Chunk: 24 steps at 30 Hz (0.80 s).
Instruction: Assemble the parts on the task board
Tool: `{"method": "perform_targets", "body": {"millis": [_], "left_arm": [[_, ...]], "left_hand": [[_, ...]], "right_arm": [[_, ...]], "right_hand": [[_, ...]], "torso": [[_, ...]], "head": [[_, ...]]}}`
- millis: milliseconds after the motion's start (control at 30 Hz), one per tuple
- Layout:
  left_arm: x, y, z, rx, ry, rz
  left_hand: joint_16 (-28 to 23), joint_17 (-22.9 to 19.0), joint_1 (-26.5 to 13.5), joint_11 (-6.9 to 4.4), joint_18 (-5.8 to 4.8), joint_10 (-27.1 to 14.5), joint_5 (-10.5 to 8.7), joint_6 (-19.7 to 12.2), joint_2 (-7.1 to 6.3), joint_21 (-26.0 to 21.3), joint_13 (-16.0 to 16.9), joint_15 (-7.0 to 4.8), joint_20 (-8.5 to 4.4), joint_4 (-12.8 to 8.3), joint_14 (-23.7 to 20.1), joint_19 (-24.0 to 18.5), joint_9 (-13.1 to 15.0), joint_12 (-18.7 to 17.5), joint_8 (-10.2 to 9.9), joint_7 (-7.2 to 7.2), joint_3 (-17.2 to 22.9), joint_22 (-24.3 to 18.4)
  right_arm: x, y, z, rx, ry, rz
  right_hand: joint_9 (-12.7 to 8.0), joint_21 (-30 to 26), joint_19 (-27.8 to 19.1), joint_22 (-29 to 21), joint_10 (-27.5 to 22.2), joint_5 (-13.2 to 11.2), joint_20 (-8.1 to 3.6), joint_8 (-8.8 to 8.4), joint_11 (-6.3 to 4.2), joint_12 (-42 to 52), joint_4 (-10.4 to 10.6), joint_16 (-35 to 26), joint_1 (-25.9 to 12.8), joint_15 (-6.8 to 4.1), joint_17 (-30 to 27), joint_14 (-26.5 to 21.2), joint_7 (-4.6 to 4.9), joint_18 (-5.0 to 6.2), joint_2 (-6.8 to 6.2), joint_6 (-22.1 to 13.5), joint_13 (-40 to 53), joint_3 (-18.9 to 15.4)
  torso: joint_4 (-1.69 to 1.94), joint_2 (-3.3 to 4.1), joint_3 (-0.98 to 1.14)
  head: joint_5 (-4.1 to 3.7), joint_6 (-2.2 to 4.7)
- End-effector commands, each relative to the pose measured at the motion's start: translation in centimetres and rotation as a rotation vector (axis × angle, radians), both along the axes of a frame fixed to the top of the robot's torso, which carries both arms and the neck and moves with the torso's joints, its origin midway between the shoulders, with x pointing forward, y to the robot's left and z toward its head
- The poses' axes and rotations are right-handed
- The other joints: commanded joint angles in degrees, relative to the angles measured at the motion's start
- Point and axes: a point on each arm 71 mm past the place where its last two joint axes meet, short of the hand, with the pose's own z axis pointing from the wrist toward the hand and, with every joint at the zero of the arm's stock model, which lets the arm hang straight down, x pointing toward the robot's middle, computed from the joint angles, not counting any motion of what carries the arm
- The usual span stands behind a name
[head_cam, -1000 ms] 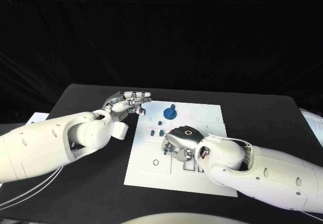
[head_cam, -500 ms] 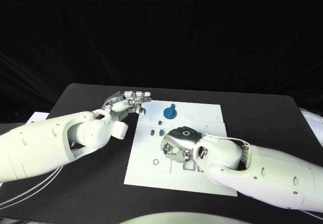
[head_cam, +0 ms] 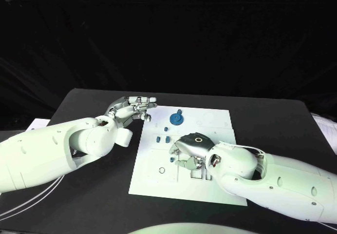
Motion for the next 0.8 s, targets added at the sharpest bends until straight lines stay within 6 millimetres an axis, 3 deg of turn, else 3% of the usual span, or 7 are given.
{"method": "perform_targets", "body": {"millis": [33,167,267,367,467,633,800], "left_arm": [[-0.1,-0.3,0.0,-0.009,-0.001,-0.028],[-0.1,-0.3,0.0,-0.010,0.000,-0.031],[-0.1,-0.3,0.1,-0.012,-0.001,-0.036],[-0.2,-0.4,0.1,-0.015,-0.004,-0.046],[-0.2,-0.5,0.2,-0.017,-0.007,-0.052],[-0.3,-0.5,0.2,-0.018,-0.009,-0.055],[-0.3,-0.6,0.2,-0.019,-0.009,-0.058]], "left_hand": [[-0.14,-0.07,0.18,0.04,0.64,-0.40,0.37,-0.24,-0.23,0.03,-0.08,-0.02,-0.26,-0.32,-0.39,-0.13,-0.09,0.41,-0.18,0.00,0.13,0.08],[-0.14,-0.07,0.18,0.04,0.64,-0.40,0.37,-0.24,-0.23,0.03,-0.08,-0.02,-0.26,-0.32,-0.39,-0.13,-0.09,0.41,-0.18,0.00,0.13,0.08],[-0.13,-0.08,0.18,0.04,0.64,-0.40,0.37,-0.24,-0.22,0.03,-0.07,-0.01,-0.25,-0.33,-0.39,-0.14,-0.09,0.42,-0.17,0.00,0.13,0.08],[-0.12,-0.11,0.22,0.03,0.65,-0.41,0.35,-0.23,-0.25,0.05,-0.07,-0.01,-0.25,-0.44,-0.41,-0.16,-0.07,0.51,-0.13,-0.02,0.10,0.11],[-0.11,-0.13,0.23,0.02,0.65,-0.40,0.34,-0.23,-0.27,0.05,-0.06,-0.01,-0.25,-0.48,-0.41,-0.17,-0.07,0.54,-0.12,-0.02,0.08,0.12],[-0.11,-0.13,0.23,0.02,0.65,-0.40,0.34,-0.23,-0.27,0.05,-0.06,-0.01,-0.25,-0.48,-0.41,-0.17,-0.07,0.54,-0.12,-0.02,0.08,0.12],[-0.11,-0.13,0.23,0.02,0.65,-0.40,0.34,-0.23,-0.27,0.05,-0.06,-0.01,-0.25,-0.48,-0.41,-0.17,-0.07,0.54,-0.12,-0.02,0.08,0.12]], "right_arm": [[0.1,-0.9,0.9,0.070,-0.002,-0.029],[0.7,-3.2,2.3,0.067,-0.014,-0.079],[1.6,-5.4,3.5,0.025,-0.043,-0.128],[2.1,-7.4,4.4,-0.030,-0.073,-0.171],[2.5,-9.0,4.8,-0.081,-0.094,-0.205],[2.7,-10.1,4.7,-0.121,-0.109,-0.227],[2.8,-10.2,4.4,-0.138,-0.106,-0.223]], "right_hand": [[-0.02,0.46,0.61,0.41,0.69,0.55,-0.05,0.23,-0.13,0.41,-0.22,0.10,0.12,-0.34,0.32,0.51,0.01,0.15,0.36,0.66,-0.13,-0.07],[-0.04,0.67,0.90,0.69,1.02,0.61,-0.16,0.28,-0.33,0.61,-0.30,0.38,0.17,-0.47,0.60,0.67,-0.39,0.07,0.19,1.24,-0.23,-0.09],[-0.31,0.76,1.08,0.79,0.22,0.30,-0.36,-0.16,-0.67,0.24,-0.26,0.52,-0.17,-0.75,0.66,0.79,-1.35,0.06,-0.46,0.95,-0.39,-0.69],[-0.79,0.68,1.17,0.75,-1.58,-0.37,-1.92,-0.37,-1.68,-0.52,0.03,0.43,-0.73,-2.65,0.44,0.92,-2.51,0.10,-1.29,0.31,-0.35,-2.47],[-1.11,0.54,1.19,0.66,-2.46,-0.61,-2.67,-0.38,-2.33,-0.79,0.40,0.28,-0.84,-3.37,0.23,1.04,-3.20,0.08,-1.73,-0.09,-0.34,-4.26],[-1.17,0.48,1.17,0.59,-2.61,-0.67,-2.75,-0.39,-2.40,-0.83,0.52,0.17,-0.81,-3.47,0.09,1.05,-3.37,0.07,-1.78,-0.17,-0.34,-4.65],[-1.19,0.46,1.20,0.61,-2.54,-0.67,-2.85,-0.29,-2.49,-0.72,0.61,0.16,-0.44,-3.53,0.08,1.09,-3.60,0.05,-1.41,0.01,-0.30,-4.85]], "torso": [[0.02,-0.04,0.00],[-0.14,-0.03,-0.04],[-0.17,-0.03,-0.07],[-0.08,-0.05,-0.14],[-0.01,0.01,-0.12],[-0.21,0.04,0.03],[-0.13,-0.05,-0.03]], "head": [[-0.31,0.15],[-0.76,0.47],[-1.20,0.63],[-1.75,0.78],[-2.04,0.96],[-1.82,1.02],[-1.95,1.08]]}}
